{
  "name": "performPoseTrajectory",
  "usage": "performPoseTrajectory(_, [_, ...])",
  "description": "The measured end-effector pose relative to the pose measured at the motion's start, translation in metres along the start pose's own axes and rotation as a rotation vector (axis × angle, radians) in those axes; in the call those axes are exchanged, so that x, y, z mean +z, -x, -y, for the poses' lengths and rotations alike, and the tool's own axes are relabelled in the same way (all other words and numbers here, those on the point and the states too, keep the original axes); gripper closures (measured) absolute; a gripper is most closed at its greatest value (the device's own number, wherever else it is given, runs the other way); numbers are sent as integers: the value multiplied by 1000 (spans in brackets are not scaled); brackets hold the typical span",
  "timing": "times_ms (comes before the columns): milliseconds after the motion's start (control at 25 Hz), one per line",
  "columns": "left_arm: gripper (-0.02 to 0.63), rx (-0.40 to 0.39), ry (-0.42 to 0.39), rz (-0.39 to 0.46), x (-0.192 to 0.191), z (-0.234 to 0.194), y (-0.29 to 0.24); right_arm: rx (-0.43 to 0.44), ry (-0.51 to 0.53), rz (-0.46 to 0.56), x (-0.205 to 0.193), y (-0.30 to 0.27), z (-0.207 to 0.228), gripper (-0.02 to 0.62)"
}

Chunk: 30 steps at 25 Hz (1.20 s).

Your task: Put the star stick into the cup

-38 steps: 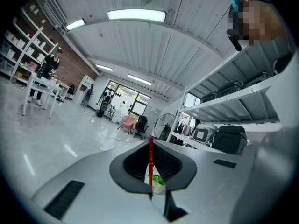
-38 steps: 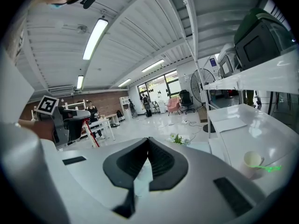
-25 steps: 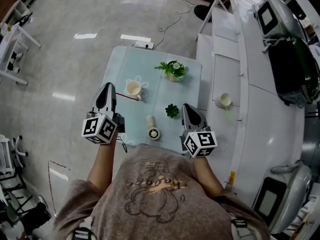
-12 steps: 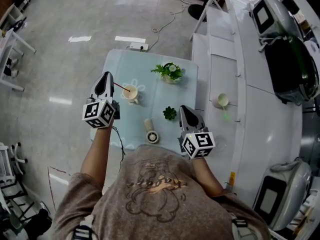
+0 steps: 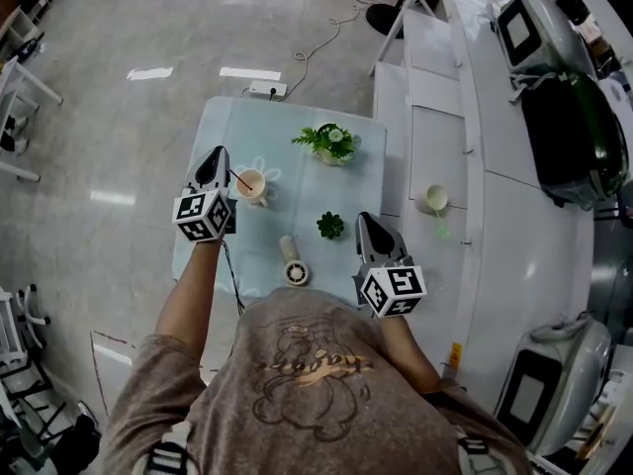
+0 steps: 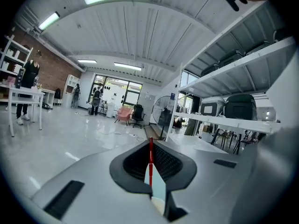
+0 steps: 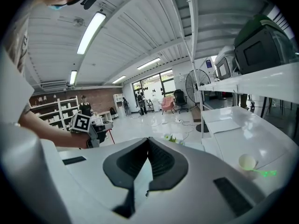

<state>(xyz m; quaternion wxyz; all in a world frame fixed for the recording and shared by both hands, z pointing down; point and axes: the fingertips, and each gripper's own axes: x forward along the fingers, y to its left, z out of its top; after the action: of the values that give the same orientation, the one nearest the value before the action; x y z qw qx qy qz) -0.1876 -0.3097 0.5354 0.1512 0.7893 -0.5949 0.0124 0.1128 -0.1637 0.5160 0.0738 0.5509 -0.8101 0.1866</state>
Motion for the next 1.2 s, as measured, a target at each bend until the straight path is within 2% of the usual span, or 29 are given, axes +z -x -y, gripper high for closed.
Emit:
performPoseTrajectory(280, [575, -16, 16, -86, -35, 2, -12, -22, -6, -8, -2, 0, 9, 594])
performPoseTrajectory(520, [575, -25, 35, -130, -47, 3, -21, -31, -14, -11, -3, -1, 13, 593])
performPoseTrajectory(1200, [564, -27, 78, -180, -53, -4, -49, -73, -20, -20, -3, -7, 25, 594])
